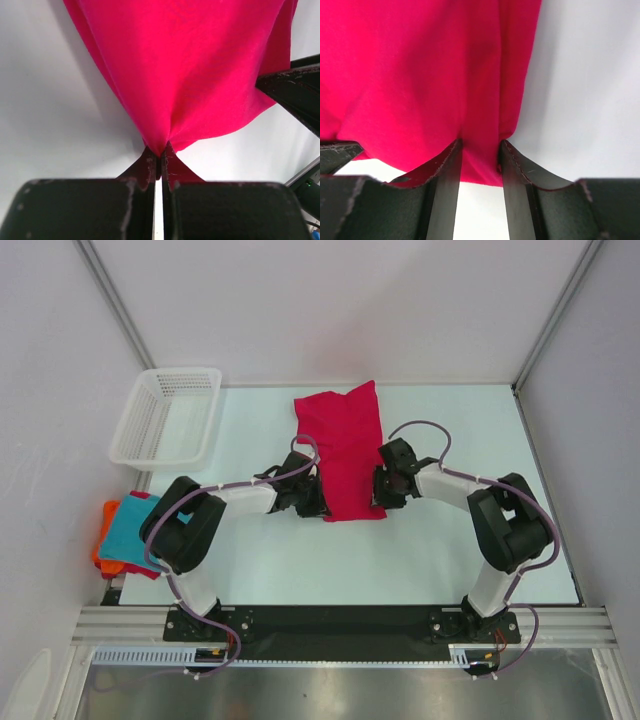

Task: Fold and stack the t-shirts
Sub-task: Grab one side of the 2/3 rectangular tshirt with both arms, then fold the long partially folded tshirt into a neat square

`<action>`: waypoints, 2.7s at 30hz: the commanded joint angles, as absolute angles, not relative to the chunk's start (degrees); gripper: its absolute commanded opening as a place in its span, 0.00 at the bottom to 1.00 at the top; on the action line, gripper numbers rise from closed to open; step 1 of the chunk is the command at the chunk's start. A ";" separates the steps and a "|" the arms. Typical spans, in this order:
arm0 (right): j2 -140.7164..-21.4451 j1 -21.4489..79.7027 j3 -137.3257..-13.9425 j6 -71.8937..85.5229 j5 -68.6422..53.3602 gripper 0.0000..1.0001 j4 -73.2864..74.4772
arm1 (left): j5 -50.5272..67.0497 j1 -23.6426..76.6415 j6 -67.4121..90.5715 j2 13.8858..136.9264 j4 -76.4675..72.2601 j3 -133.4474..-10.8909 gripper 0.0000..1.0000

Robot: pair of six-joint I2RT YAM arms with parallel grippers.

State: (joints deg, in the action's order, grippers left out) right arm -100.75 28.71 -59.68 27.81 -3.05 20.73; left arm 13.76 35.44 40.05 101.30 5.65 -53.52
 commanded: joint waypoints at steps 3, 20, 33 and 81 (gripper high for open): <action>-99.05 28.56 -57.13 27.16 -0.09 0.42 26.28 | 14.68 35.68 40.17 102.74 5.45 -52.91 0.00; -95.89 28.56 -53.09 27.33 2.20 0.43 27.34 | 14.50 35.68 40.25 102.48 5.36 -52.56 0.00; -99.84 30.67 -53.44 29.79 0.62 0.37 24.61 | 14.24 35.68 39.46 101.25 6.06 -52.12 0.00; -83.22 38.68 -69.16 29.28 6.42 0.00 39.29 | 10.19 33.14 37.01 82.49 26.71 -63.51 0.00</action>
